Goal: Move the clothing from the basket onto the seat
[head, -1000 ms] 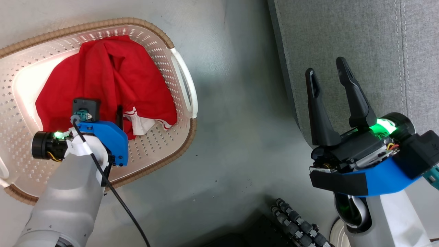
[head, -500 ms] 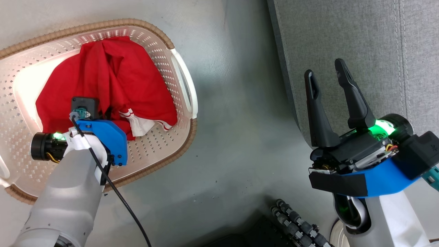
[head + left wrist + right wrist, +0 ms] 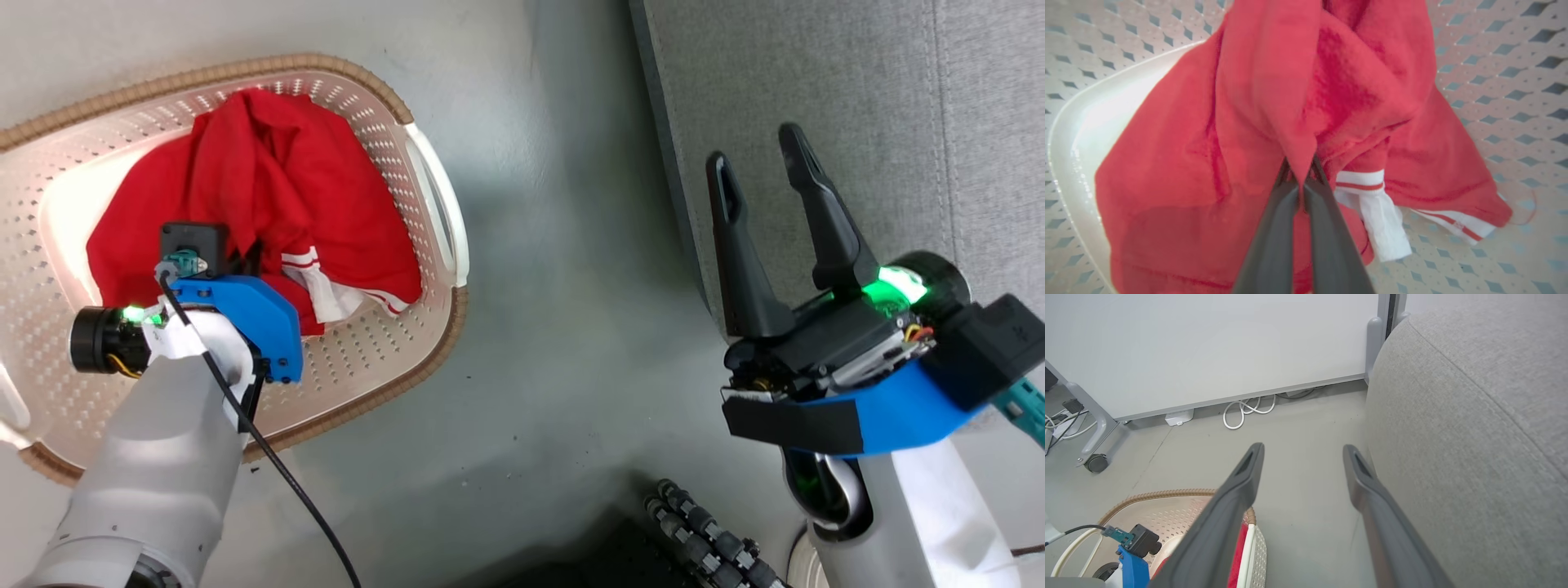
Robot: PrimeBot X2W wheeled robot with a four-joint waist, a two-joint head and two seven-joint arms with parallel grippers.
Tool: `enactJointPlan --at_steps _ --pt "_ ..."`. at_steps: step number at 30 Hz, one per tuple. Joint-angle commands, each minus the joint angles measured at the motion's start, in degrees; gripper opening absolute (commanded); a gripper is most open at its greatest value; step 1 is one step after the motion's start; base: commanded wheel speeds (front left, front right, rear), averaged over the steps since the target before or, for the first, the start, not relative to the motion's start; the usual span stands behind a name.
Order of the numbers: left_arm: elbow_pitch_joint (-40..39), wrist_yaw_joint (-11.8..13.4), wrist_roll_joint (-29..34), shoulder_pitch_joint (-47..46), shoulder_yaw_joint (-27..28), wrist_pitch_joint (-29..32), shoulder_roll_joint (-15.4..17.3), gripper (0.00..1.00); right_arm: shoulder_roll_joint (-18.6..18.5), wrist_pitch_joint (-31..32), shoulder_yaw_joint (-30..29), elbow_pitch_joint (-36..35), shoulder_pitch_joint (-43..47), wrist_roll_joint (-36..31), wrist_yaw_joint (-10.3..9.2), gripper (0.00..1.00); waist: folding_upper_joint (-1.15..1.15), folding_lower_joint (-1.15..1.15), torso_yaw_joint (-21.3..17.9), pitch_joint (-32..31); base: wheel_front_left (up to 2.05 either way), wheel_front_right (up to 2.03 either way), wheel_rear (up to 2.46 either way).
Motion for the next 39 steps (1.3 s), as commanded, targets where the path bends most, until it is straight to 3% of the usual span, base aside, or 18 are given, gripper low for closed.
enactJointPlan --at_steps 1,10,20,30,39 --pt "-0.22 -0.23 -0.37 -1.06 0.30 -0.59 -0.01 0.00 0.07 -0.30 -0.04 0.31 -0.71 0.29 0.01 1.00 0.00 0.00 0.33 -0.65 0.00 0.00 0.00" --pt "-0.52 -2.12 -1.71 2.16 0.00 -3.53 -3.83 0.00 0.05 0.40 -1.96 2.05 -1.15 -2.35 0.01 1.00 0.00 0.00 5.15 -9.66 0.00 0.00 0.00" --pt "-2.99 -3.67 -2.47 10.48 -1.77 -4.92 -6.81 0.00 0.02 4.07 -3.08 4.76 3.13 -3.86 0.01 1.00 0.00 0.00 10.00 -26.27 0.00 0.00 0.00" --pt "-11.34 -4.06 -2.26 18.08 -3.63 -4.96 -7.73 0.00 0.01 8.05 -3.56 7.67 10.41 -4.21 0.01 1.00 0.00 0.00 14.13 -41.64 0.00 0.00 0.00" --pt "-18.00 -4.08 -3.60 19.94 -7.86 -4.97 -8.04 0.00 0.02 9.65 -3.40 8.33 14.09 -2.88 0.01 1.00 0.00 0.00 16.44 -49.30 0.00 0.00 0.00"
